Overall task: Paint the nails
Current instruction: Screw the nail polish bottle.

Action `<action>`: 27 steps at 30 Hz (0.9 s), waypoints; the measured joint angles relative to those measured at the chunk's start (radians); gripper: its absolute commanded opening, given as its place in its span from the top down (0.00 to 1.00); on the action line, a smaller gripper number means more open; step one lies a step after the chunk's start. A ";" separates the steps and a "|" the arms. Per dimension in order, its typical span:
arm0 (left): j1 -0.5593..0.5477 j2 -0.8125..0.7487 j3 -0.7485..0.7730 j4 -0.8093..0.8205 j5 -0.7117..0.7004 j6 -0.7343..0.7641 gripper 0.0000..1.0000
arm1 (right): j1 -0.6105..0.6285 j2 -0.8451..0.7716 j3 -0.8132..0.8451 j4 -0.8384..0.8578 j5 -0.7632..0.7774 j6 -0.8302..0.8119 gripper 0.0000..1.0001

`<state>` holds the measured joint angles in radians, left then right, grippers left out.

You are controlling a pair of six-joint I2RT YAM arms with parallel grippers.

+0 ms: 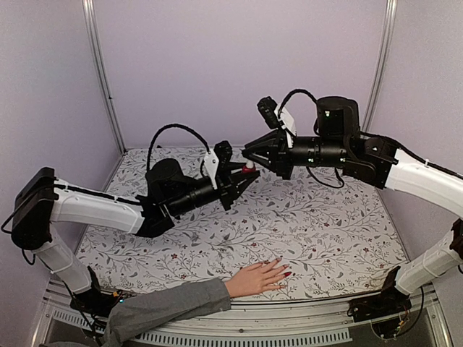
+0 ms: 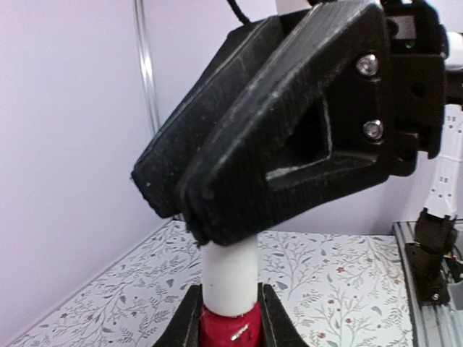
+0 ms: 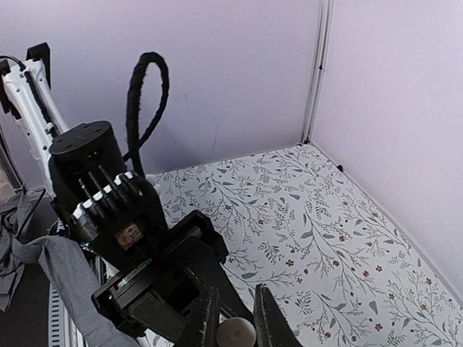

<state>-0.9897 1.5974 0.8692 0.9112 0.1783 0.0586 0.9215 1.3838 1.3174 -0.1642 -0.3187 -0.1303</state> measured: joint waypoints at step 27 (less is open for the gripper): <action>-0.080 0.089 0.030 0.069 -0.353 0.116 1.00 | 0.024 0.023 -0.069 0.105 0.222 0.156 0.68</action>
<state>-1.0698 1.6863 0.8989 0.9806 -0.1745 0.1745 0.9451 1.4063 1.2488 -0.0589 -0.0963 0.0261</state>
